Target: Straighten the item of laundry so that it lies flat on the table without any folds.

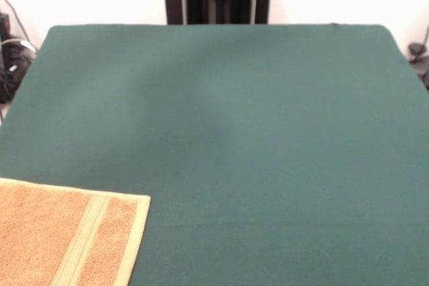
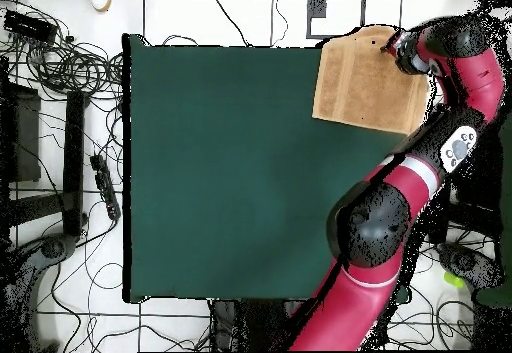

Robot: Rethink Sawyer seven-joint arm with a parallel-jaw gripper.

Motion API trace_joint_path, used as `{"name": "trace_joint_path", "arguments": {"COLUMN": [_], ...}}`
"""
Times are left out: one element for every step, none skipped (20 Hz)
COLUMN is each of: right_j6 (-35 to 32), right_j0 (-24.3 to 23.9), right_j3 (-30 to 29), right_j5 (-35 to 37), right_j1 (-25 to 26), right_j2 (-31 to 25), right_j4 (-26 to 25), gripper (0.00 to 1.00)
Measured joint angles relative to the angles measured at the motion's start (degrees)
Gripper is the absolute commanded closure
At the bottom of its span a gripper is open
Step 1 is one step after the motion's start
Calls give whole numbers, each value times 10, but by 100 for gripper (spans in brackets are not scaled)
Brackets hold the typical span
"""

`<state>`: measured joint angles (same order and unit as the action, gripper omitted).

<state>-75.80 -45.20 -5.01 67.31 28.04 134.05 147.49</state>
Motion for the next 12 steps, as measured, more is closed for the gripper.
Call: {"name": "trace_joint_path", "arguments": {"right_j6": [0,0,0,0,0,0,0,0,0,0,0,0], "right_j0": [0,0,0,0,0,0,0,0,0,0,0,0], "right_j3": [0,0,0,0,0,0,0,0,0,0,0,0], "right_j5": [-1,-2,-2,-2,-2,-2,-2,-2,-2,-2,-2,-2], "right_j1": [0,0,0,0,0,0,0,0,0,0,0,0], "right_j2": [0,0,0,0,0,0,0,0,0,0,0,0], "right_j4": [0,0,0,0,-1,-1,-1,-1,-1,-1,-1,-1], "gripper": [0,0,0,0,0,0,0,0,0,0,0,0]}}
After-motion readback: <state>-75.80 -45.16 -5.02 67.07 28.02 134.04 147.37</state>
